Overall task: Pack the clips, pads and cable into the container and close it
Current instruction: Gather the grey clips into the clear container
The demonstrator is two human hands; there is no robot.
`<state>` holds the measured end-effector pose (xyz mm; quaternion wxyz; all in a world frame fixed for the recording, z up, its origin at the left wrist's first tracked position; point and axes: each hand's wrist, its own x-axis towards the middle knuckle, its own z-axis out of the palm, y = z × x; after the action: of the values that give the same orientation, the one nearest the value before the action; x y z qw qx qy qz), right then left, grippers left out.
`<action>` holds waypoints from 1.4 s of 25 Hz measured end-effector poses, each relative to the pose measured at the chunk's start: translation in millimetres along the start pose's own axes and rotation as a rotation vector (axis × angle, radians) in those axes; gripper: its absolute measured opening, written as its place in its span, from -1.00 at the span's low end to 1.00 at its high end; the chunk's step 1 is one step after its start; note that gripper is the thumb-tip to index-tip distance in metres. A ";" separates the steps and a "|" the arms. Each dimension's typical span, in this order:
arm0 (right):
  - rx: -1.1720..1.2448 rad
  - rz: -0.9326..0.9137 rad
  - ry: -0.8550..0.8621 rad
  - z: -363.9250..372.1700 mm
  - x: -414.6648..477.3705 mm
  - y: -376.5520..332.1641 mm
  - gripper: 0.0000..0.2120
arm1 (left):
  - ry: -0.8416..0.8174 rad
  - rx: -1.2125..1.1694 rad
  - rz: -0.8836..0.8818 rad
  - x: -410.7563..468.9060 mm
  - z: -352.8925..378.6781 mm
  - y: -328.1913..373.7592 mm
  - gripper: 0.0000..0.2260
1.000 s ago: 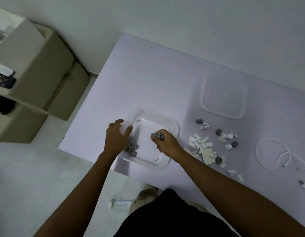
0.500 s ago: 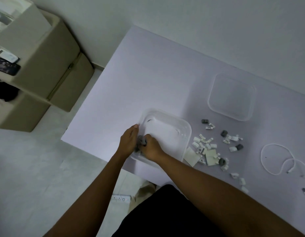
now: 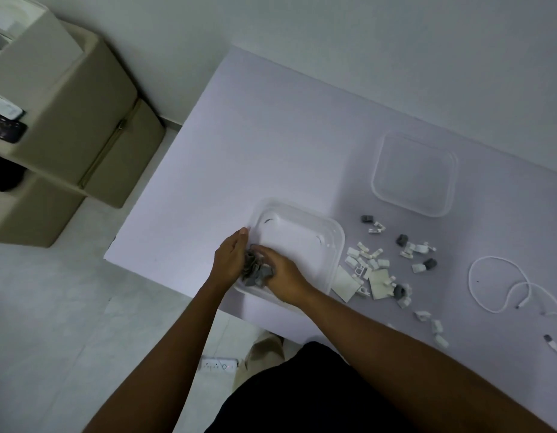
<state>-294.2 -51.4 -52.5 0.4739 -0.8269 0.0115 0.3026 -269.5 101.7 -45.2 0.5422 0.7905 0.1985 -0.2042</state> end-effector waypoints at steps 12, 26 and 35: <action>0.045 0.162 0.075 -10.4 4.7 14.8 -0.39 | 0.027 0.010 0.022 0.4 3.2 1.1 -0.56; -0.042 0.152 0.024 -9.5 -4.6 15.8 -0.36 | 0.032 -0.017 0.035 -3.1 2.6 3.7 -0.58; -0.158 0.035 -0.119 -4.2 5.0 4.1 -0.43 | 0.026 0.002 0.019 -3.0 2.2 2.4 -0.56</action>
<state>-289.3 -55.7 -56.8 0.4017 -0.8420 -0.0263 0.3592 -270.9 98.6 -42.5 0.5406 0.7955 0.1977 -0.1892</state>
